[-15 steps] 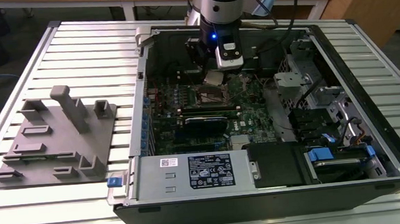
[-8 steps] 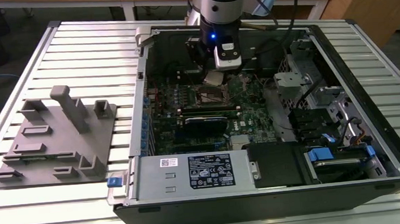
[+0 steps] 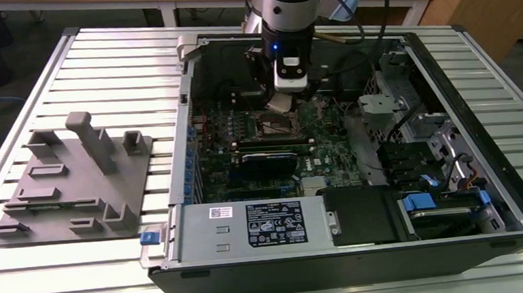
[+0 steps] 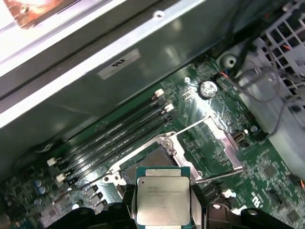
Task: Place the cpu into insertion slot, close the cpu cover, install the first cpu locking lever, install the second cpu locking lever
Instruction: 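Place the cpu into insertion slot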
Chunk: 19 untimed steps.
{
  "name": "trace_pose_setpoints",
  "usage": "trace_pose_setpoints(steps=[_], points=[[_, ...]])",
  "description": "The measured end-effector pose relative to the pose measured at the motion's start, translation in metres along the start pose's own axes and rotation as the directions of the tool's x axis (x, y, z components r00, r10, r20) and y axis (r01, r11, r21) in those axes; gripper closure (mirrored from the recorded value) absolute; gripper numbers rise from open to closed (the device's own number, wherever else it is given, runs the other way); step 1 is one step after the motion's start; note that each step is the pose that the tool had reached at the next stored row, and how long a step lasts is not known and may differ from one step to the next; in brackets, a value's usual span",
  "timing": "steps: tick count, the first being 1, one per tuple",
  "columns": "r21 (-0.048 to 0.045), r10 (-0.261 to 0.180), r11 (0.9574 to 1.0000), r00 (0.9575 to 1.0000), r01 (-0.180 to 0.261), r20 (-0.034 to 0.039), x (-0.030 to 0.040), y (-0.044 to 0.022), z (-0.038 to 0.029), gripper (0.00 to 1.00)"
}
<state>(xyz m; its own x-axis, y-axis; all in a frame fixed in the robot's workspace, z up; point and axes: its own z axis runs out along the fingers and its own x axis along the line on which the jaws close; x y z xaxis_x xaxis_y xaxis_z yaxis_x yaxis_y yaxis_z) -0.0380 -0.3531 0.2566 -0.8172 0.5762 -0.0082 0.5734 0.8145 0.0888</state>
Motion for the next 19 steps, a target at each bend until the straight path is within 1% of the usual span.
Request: trace_pose_setpoints(steps=[3, 6, 19], points=[[0.0002, 0.02, 0.9998, 0.9998, -0.02, 0.0018, 0.0, 0.0, 0.0, 0.46], [0.0002, 0.028, 0.9996, 0.9996, -0.028, 0.0025, 0.0, 0.0, 0.0, 0.46], [0.0003, 0.039, 0.9992, 0.9992, -0.039, 0.0035, 0.0, 0.0, 0.0, 0.46]])
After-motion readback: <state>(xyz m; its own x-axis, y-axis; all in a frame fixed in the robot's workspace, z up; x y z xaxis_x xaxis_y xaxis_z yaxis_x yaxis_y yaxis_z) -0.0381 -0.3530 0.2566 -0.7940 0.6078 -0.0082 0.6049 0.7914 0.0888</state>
